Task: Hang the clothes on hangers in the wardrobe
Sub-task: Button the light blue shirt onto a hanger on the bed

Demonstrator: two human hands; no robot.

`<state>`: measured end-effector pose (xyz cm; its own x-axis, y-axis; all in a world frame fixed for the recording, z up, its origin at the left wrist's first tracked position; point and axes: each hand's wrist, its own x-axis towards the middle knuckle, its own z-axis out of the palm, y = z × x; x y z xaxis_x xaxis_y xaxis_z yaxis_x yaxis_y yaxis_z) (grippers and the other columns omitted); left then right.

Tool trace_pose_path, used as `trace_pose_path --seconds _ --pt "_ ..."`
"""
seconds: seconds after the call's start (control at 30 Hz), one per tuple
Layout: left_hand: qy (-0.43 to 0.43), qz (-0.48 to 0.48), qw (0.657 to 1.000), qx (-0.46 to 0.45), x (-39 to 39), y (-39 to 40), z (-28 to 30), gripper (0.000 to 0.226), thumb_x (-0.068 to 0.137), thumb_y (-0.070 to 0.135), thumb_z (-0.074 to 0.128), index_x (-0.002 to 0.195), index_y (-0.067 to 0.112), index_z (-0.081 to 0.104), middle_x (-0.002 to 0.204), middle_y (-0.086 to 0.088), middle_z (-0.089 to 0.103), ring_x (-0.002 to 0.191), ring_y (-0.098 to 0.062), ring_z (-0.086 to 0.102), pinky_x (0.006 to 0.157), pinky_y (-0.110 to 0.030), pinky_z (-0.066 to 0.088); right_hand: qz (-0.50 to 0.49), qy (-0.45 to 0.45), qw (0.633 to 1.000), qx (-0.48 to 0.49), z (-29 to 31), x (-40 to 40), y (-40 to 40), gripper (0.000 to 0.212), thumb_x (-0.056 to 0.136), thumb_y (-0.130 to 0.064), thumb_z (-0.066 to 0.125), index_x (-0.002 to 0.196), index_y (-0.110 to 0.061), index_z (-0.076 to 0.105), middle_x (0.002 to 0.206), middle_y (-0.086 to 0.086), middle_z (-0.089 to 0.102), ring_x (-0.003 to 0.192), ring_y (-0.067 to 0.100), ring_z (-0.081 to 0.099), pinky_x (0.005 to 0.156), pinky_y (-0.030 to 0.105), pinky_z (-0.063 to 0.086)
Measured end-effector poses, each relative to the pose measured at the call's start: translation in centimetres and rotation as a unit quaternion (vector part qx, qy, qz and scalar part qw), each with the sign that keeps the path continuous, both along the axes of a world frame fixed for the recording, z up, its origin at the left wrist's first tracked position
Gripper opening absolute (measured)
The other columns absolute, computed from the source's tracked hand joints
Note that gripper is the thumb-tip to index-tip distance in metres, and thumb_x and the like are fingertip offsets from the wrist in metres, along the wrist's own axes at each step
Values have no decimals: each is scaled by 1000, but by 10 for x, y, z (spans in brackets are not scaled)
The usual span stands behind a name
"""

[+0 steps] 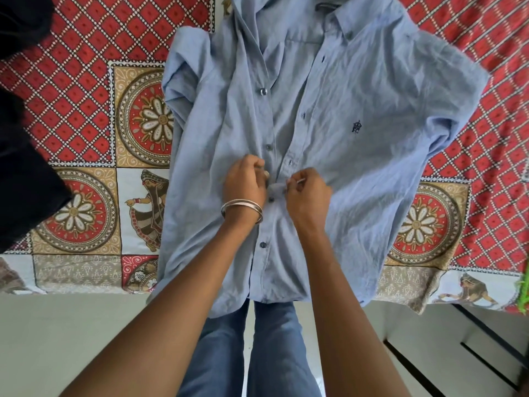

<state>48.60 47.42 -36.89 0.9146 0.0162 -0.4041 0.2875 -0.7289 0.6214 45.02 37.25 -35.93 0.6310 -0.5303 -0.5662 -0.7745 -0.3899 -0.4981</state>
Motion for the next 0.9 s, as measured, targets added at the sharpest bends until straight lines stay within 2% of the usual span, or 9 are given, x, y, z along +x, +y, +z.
trace_pose_path --seconds 0.07,0.13,0.27,0.4,0.53,0.6,0.67,0.8,0.9 --pt "-56 -10 998 -16 11 0 1 21 79 -2 53 93 3 67 82 -11 69 81 -29 64 77 -34 49 -27 -45 998 -23 0 12 0 9 88 -13 63 95 -7 61 92 13 67 89 30 62 79 36 45" --pt "-63 -22 998 -12 25 -3 -4 24 81 -2 52 96 4 70 89 -13 70 86 -30 64 80 -29 44 -3 -26 999 -35 -5 26 -2 17 88 -17 65 99 -5 60 98 14 66 95 31 60 81 35 43" --pt "3 -7 1000 25 47 -12 -9 19 82 6 62 96 9 74 92 -11 73 90 -28 66 86 -33 47 93 84 987 -99 -9 44 1 39 94 -33 58 115 0 53 119 17 57 114 31 53 87 35 40" --pt "37 -14 998 51 60 -14 -15 12 77 15 71 88 12 75 88 -12 73 87 -28 67 82 -37 50 82 110 982 -130 -8 55 7 29 97 -23 47 117 -3 54 120 16 57 112 33 56 80 38 47" --pt "59 -22 996 61 60 -19 -17 9 78 16 69 83 12 75 85 -13 72 84 -30 67 79 -39 52 -64 17 997 -26 -3 57 -11 14 87 -15 57 84 -6 66 87 18 68 89 37 61 66 30 37" --pt "67 -15 996 50 61 -20 -14 8 79 16 68 83 12 74 85 -12 72 83 -29 67 77 -35 52 -138 -42 989 36 -5 59 -18 16 84 -18 62 71 -9 66 66 14 65 69 30 63 63 31 45" --pt "68 -4 997 24 62 -21 -9 8 79 16 71 83 11 74 82 -10 73 77 -23 66 71 -27 49 -159 -67 980 96 -7 57 -19 17 78 -28 66 68 -15 67 57 5 61 59 22 60 67 44 55" --pt "76 -2 997 -17 62 -29 -2 8 77 13 74 82 6 75 79 -11 73 70 -19 64 64 -18 42 -107 -64 981 147 -18 52 -18 16 73 -34 65 76 -20 71 60 -5 65 62 17 63 71 51 56" --pt "104 10 994 -37 63 -31 -4 6 78 11 74 80 5 74 74 -15 72 68 -27 68 68 -32 55 -100 -72 980 158 -19 49 -20 22 75 -29 60 88 -19 74 73 -1 71 76 23 70 77 50 56"
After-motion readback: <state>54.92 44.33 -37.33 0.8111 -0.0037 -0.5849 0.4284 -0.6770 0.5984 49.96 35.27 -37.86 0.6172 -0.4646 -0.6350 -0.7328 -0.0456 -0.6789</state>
